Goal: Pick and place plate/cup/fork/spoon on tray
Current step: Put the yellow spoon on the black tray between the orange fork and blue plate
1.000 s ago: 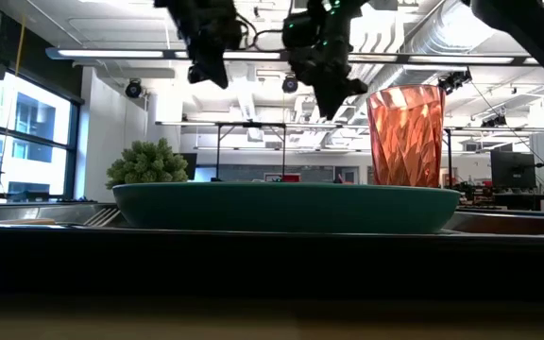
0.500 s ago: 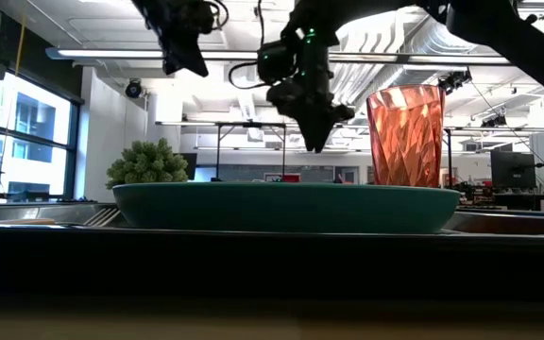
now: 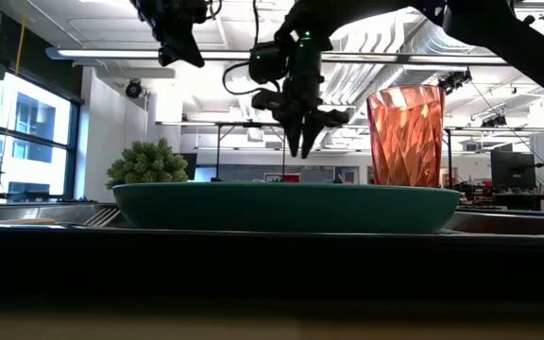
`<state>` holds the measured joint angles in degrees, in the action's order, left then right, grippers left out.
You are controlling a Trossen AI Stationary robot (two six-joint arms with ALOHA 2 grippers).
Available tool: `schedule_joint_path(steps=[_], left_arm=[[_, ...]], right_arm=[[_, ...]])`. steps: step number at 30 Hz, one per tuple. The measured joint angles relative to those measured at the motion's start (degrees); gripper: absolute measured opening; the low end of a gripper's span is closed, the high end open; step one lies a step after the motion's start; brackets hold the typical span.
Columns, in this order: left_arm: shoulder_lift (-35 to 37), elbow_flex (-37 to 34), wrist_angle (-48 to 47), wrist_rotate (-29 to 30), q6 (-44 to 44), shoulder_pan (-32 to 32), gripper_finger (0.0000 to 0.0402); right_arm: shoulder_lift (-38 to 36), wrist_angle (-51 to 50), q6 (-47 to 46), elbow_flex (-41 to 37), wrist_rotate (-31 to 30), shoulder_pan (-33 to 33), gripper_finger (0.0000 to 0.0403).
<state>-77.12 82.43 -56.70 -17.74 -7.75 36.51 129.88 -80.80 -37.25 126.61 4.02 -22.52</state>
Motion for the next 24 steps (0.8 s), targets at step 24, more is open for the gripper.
schedule_joint_path(steps=[24], left_arm=[[0.0, 0.0, -0.8, 0.0, -1.9, 0.0, 0.0]], right_arm=[[-3.6, -2.8, 1.2, -13.7, -7.9, 0.1, 0.0083]])
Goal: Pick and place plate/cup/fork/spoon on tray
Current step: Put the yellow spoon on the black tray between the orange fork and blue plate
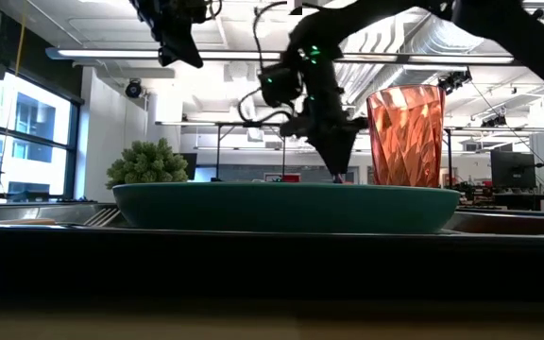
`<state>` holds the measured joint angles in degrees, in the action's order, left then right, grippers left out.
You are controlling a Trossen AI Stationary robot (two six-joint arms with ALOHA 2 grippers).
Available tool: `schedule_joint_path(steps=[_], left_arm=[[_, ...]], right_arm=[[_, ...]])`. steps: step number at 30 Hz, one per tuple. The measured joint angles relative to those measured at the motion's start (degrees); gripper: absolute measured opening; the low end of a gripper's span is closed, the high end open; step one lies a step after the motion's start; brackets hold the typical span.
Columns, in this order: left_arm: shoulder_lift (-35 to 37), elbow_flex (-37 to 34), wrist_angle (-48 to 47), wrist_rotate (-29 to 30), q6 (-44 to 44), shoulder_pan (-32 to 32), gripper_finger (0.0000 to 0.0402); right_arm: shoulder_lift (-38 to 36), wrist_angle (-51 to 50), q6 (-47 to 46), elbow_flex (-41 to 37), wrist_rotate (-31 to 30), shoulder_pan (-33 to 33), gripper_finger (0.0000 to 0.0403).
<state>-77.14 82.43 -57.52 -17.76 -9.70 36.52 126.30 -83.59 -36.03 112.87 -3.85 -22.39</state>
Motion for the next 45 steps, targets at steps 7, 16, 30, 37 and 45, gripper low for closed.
schedule_joint_path(steps=[7, 16, 30, 37, 45], left_arm=[[0.0, 0.0, 0.0, 0.0, 0.4, 0.0, 0.0], [0.0, 0.0, 0.1, 0.0, 0.5, 0.0, 0.0], [0.0, 0.0, 0.1, 0.0, 1.6, 0.0, 0.0], [0.0, 0.0, 0.2, 0.0, 1.6, 0.0, 0.0], [0.0, 0.0, 0.2, 0.0, 1.6, 0.0, 0.0]], right_arm=[[-6.8, 12.9, -3.9, -12.0, 2.8, -1.1, 0.0083], [-7.9, 24.1, -5.1, -22.4, 6.4, -2.1, 0.0083], [-7.8, 32.2, -6.0, -26.6, 4.5, -4.3, 0.0083], [-7.8, 32.2, -5.6, -26.6, 3.9, -5.8, 0.0083], [-5.3, 32.9, -6.0, -26.6, 5.6, -5.3, 0.0083]])
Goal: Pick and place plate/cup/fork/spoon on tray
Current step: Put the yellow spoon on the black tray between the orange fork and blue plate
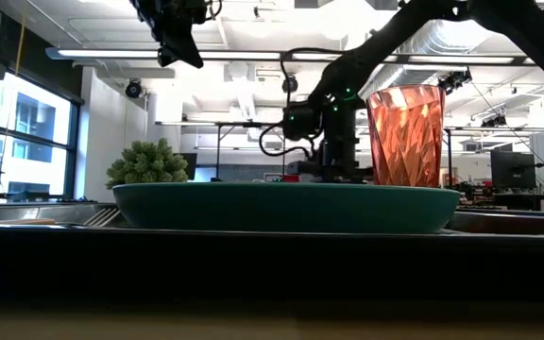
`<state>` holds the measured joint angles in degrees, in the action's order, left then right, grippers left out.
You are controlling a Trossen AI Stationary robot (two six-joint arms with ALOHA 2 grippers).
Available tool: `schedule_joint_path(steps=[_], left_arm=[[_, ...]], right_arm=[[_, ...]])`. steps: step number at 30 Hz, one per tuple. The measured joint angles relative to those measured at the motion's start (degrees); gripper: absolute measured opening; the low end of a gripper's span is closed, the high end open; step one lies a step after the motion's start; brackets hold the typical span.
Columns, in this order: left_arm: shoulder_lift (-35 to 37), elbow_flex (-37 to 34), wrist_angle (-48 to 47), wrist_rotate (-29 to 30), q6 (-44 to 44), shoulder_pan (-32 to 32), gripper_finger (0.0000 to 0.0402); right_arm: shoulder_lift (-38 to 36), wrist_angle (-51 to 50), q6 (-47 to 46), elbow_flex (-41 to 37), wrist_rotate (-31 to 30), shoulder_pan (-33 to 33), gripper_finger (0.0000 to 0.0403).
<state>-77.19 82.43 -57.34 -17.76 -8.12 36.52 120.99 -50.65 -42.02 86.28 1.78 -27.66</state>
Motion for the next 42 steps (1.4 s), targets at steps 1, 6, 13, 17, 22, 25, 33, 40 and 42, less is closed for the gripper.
schedule_joint_path(steps=[1, 6, 13, 17, 22, 25, 33, 40, 42], left_arm=[[0.0, 0.0, 0.0, 0.0, 0.0, 0.0, 0.0], [0.0, 0.0, 0.1, 0.1, 0.0, 0.0, 0.0], [0.0, 0.0, 0.2, 0.1, -0.3, 0.0, 0.0], [0.0, 0.0, 0.2, 0.1, -0.6, 0.0, 0.0], [0.0, 0.0, 0.2, 0.2, -0.7, 0.0, 0.0], [0.0, 0.0, 0.2, 0.2, -0.7, 0.0, 0.0], [0.0, 0.0, 0.2, 0.2, -0.7, 0.0, 0.0], [0.0, 0.0, 0.2, 0.2, -0.7, 0.0, 0.0], [0.0, 0.0, 0.2, 0.2, -0.7, 0.0, 0.0]], right_arm=[[0.0, 0.1, -0.3, 0.0, -0.4, 0.2, 0.0083], [0.0, 0.8, -1.5, 0.0, -0.3, -0.1, 0.0083], [0.0, 3.3, -1.6, 0.0, 0.0, -0.2, 0.0083], [0.1, 6.1, -1.7, 0.0, 0.0, -0.1, 0.0083], [0.2, 11.1, -1.5, 0.0, 0.0, -0.1, 0.0083], [0.3, 14.1, -0.5, 0.0, 0.3, -0.1, 0.0083], [0.7, 10.7, -1.0, 2.7, 2.6, -0.1, 0.0083], [0.6, 0.8, 2.3, 11.3, -4.1, -0.7, 0.0083], [0.6, -1.3, 1.9, 12.4, -6.2, -1.3, 0.0083]])
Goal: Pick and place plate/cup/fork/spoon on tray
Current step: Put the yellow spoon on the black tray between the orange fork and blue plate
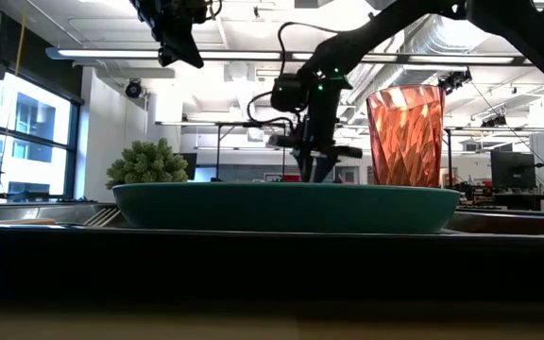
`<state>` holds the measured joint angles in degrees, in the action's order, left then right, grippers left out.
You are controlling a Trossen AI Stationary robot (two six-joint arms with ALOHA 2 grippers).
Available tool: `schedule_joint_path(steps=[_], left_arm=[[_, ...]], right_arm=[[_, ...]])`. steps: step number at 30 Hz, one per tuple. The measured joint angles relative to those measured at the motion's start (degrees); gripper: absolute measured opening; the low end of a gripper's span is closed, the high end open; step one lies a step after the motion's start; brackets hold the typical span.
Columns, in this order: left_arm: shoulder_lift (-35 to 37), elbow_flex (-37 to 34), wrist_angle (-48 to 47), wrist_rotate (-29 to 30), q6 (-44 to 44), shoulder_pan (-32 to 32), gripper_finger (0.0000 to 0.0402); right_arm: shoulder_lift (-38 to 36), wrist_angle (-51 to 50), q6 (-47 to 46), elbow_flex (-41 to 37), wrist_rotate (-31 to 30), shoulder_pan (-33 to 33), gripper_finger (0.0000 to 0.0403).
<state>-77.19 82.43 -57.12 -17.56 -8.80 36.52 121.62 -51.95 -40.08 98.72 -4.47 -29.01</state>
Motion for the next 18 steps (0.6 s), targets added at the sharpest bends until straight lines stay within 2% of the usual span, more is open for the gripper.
schedule_joint_path(steps=[9, 13, 18], left_arm=[[0.0, 0.0, 0.0, 0.0, 0.0, 0.0, 0.0], [0.0, 0.0, 0.0, 0.0, -0.8, 0.0, 0.0], [0.0, 0.0, 0.0, 0.0, -0.8, 0.0, 0.0]], right_arm=[[0.0, -10.8, -0.4, 0.8, -2.2, -3.7, 0.0083], [0.2, -11.3, -0.4, 0.5, -2.2, -4.4, 0.0083], [1.4, -9.0, -0.5, -3.7, -1.0, -4.5, 0.0083]])
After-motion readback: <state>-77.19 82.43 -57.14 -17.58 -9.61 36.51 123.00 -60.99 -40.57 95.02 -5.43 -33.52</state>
